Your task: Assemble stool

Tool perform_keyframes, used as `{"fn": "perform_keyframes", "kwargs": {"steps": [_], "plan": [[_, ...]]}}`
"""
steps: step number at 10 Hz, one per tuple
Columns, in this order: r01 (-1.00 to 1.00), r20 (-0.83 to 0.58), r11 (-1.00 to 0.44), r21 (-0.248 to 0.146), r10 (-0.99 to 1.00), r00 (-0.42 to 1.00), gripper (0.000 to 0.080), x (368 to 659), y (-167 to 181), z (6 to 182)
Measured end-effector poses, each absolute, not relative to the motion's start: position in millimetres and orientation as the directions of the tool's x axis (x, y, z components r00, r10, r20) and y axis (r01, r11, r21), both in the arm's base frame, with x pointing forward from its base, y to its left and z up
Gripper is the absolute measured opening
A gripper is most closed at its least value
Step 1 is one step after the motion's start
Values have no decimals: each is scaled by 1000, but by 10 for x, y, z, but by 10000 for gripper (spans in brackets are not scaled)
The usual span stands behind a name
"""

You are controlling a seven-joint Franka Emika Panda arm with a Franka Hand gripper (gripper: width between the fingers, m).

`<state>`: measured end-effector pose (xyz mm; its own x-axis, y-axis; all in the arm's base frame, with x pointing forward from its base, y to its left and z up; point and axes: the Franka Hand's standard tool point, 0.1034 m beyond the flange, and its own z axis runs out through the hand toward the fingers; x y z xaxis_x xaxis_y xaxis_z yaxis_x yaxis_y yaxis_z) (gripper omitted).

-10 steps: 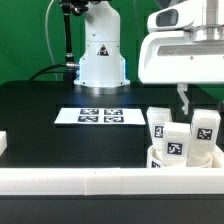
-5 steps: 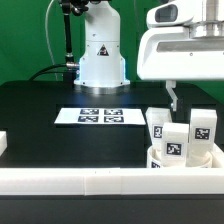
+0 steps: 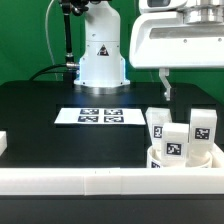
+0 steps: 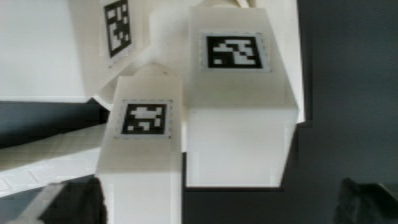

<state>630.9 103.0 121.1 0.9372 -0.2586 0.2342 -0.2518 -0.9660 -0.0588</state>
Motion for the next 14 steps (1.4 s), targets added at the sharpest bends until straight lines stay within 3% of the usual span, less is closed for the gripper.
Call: {"fn": "perform_keyframes", "kwargs": {"steps": [3, 4, 7, 12, 14], "plan": [[-270, 206, -962, -51, -275, 939, 648, 6271, 1023, 1145], [-272, 148, -962, -33, -274, 950, 648, 6203, 1001, 1090], [-298, -44, -955, 16, -298, 954, 648, 6206, 926, 1142], [-300, -37, -954, 5, -300, 953, 648, 6229, 1077, 1192], [-324, -16, -946, -32, -323, 946, 648, 6205, 1136, 1154]]}}
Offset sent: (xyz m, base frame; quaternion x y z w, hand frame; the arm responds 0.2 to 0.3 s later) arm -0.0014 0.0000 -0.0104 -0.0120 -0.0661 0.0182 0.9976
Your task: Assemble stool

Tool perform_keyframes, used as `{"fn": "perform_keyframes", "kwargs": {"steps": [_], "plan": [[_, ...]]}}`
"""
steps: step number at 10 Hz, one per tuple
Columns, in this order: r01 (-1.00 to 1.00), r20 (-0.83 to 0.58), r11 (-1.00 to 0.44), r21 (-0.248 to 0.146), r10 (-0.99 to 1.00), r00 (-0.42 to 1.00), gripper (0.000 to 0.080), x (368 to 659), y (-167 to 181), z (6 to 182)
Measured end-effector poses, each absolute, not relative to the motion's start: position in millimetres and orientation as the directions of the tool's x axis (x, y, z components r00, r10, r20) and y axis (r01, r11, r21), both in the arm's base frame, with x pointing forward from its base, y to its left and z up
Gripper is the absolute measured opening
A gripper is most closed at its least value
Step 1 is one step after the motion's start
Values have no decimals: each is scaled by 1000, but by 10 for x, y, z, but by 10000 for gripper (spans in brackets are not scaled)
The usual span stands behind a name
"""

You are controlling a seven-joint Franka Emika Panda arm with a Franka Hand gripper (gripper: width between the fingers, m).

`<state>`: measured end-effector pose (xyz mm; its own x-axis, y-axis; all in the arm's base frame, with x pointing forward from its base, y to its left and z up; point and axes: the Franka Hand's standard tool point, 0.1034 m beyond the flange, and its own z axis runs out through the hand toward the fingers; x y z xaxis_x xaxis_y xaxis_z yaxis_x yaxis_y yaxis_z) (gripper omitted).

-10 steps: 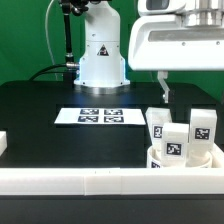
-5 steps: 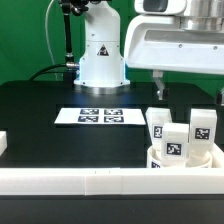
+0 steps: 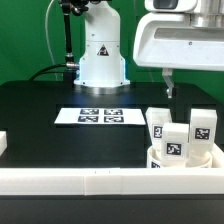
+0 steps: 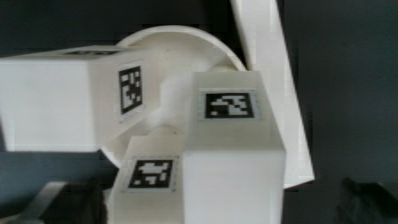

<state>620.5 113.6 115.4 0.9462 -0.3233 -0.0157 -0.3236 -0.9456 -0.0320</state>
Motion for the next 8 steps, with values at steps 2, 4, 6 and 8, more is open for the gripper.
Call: {"fn": "perform_keyframes", "kwargs": {"steps": [2, 4, 6, 8], "plan": [[-328, 7, -942, -71, -330, 944, 648, 6214, 1330, 1115], [-323, 31, -943, -81, -327, 945, 648, 6242, 1437, 1070], [-325, 31, -942, -80, -328, 944, 648, 6244, 1425, 1068], [-323, 30, -943, -77, -326, 945, 648, 6243, 1360, 1059]]}}
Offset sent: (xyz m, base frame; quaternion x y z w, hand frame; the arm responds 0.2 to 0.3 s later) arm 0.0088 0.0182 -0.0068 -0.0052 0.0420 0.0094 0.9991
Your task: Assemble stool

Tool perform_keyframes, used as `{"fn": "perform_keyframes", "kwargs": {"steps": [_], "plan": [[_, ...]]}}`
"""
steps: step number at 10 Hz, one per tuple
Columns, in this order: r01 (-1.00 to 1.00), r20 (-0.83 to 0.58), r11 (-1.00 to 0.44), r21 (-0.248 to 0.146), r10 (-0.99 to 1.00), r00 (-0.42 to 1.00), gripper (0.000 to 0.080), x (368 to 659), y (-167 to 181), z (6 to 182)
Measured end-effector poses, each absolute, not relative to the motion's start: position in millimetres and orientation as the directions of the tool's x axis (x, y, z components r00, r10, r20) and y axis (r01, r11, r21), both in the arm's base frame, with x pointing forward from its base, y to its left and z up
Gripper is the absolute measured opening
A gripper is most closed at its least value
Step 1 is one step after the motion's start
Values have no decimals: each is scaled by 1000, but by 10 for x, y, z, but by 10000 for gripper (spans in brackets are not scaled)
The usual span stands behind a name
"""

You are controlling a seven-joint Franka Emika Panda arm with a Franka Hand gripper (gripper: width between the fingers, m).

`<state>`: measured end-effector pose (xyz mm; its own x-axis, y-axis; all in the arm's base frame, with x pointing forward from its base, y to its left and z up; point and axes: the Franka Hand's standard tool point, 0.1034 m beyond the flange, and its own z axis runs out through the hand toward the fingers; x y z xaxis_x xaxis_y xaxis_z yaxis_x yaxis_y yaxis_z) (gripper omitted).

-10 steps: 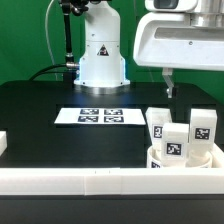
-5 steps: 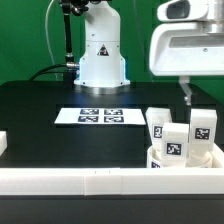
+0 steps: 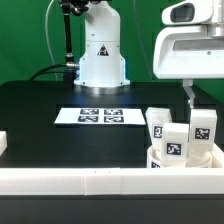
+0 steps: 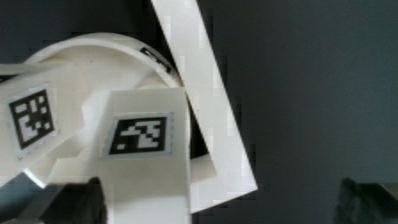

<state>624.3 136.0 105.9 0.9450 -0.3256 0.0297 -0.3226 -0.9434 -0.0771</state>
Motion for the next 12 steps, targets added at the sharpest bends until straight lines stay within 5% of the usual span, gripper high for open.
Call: {"fn": "perform_keyframes", "kwargs": {"steps": [4, 12], "plan": [[-328, 33, -941, -88, -332, 943, 648, 6295, 1329, 1197], [-331, 58, -940, -77, -336, 940, 619, 6250, 1220, 956]]}}
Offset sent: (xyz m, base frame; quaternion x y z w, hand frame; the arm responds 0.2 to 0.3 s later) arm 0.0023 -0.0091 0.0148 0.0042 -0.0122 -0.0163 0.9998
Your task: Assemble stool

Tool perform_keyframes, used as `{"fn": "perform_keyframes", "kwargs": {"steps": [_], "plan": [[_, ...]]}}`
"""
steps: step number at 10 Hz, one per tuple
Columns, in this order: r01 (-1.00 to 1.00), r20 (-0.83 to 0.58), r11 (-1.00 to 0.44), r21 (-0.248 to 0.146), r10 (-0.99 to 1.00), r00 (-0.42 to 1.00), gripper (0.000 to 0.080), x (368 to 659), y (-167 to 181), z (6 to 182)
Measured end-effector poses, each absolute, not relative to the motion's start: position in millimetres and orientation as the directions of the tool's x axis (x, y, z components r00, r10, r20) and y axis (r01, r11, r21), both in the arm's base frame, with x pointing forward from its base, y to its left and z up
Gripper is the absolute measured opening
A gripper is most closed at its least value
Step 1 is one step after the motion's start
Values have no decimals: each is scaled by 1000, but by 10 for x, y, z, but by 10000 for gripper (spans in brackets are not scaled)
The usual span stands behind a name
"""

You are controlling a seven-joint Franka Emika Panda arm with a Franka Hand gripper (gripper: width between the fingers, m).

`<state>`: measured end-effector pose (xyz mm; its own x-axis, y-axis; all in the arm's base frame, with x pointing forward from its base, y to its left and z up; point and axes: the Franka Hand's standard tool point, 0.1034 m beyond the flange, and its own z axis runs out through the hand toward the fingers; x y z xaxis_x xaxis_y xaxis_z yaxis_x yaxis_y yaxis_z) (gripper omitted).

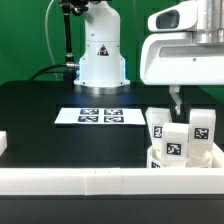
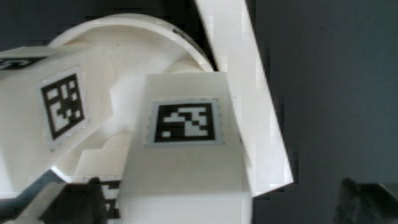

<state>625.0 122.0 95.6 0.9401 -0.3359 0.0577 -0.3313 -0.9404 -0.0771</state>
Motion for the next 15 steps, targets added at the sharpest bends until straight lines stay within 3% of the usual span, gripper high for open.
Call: {"fn": "perform_keyframes", "kwargs": {"steps": [1, 2, 3, 4, 7, 10, 12, 15], "plan": [[-332, 57, -940, -75, -336, 940, 619, 6244, 1216, 935], [-332, 55, -940, -73, -336, 940, 437, 6230, 1212, 910], [-332, 64, -940, -75, -337, 939, 437, 6236, 1206, 902], [-332, 67, -940, -76, -337, 939, 338, 6240, 1204, 903], [-361, 65, -929, -78, -366, 928, 338, 6241, 1198, 904], [-534, 49, -841, -88, -539, 841, 338, 6244, 1183, 905], [-711, 23, -692, -121, -718, 695, 338, 6221, 1157, 896], [-919, -13, -363, -155, -929, 370, 338, 6153, 1196, 889]]}}
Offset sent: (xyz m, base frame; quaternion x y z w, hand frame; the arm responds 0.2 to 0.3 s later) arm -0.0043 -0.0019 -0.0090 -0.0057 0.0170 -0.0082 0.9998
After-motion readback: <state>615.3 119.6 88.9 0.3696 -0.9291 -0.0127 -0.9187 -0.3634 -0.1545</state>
